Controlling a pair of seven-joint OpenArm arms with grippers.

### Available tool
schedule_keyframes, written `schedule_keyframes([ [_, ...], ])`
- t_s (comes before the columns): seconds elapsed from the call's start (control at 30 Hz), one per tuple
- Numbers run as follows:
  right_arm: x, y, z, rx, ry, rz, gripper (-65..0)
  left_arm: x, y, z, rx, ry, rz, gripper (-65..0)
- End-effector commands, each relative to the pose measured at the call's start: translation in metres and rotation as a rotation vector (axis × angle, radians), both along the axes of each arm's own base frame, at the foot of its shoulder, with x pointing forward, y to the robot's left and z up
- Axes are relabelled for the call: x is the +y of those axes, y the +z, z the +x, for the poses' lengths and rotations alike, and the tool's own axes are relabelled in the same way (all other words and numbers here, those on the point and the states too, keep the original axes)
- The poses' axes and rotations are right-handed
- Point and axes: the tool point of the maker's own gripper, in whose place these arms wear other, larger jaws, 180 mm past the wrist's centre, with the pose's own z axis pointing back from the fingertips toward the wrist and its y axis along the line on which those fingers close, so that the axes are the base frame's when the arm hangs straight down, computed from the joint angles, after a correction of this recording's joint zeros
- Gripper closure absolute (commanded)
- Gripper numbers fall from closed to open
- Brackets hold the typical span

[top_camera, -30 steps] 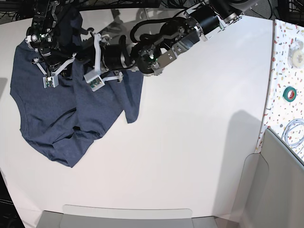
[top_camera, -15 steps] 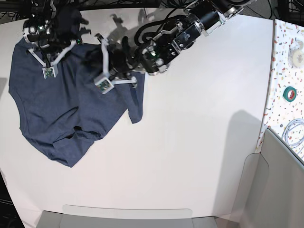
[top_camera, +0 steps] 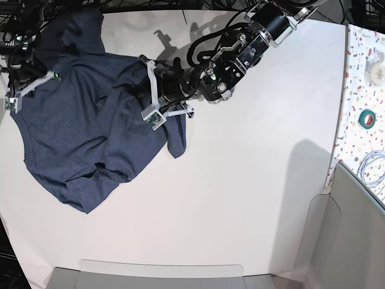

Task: Layout the t-shirt on the table in an organized manner, then fold the t-shirt properly
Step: 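Release and regrasp the shirt body with the left gripper, then lower the right gripper onto the shirt hem and grasp it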

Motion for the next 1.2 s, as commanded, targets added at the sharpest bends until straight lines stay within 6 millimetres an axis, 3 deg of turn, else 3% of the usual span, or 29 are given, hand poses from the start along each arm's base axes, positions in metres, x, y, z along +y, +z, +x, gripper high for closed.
schedule_keyframes([
  [0.0,0.002,0.016,0.014,-0.061,0.012,0.0,0.0,-0.005,0.01,0.003,-0.017,0.007,-0.036,-8.2],
  [0.1,0.021,0.029,0.046,-0.098,0.047,0.06,-1.1,0.001,0.01,0.008,-0.012,0.034,-0.041,-7.3],
  [0.2,0.043,0.017,0.078,-0.087,0.088,0.125,-10.9,0.001,0.01,0.008,-0.011,0.037,-0.04,-6.0],
  [0.4,0.085,0.019,0.148,-0.077,0.222,0.073,-27.8,0.011,0.004,0.01,-0.012,0.044,-0.018,-5.0],
  [0.53,0.092,0.023,0.18,-0.023,0.257,-0.055,-35.2,0.012,0.003,0.01,-0.012,0.044,-0.015,-5.0],
  [0.7,0.107,0.034,0.215,-0.018,0.297,-0.114,-39.2,0.012,0.0,0.007,-0.002,0.047,-0.017,-5.0],
  [0.93,0.141,0.001,0.245,0.04,0.391,-0.085,-39.9,0.012,0.001,0.007,-0.003,0.048,-0.018,-5.1],
  [1.17,0.16,-0.042,0.253,0.141,0.466,-0.077,-39.4,0.012,0.0,0.006,-0.001,0.048,-0.016,-5.2],
])
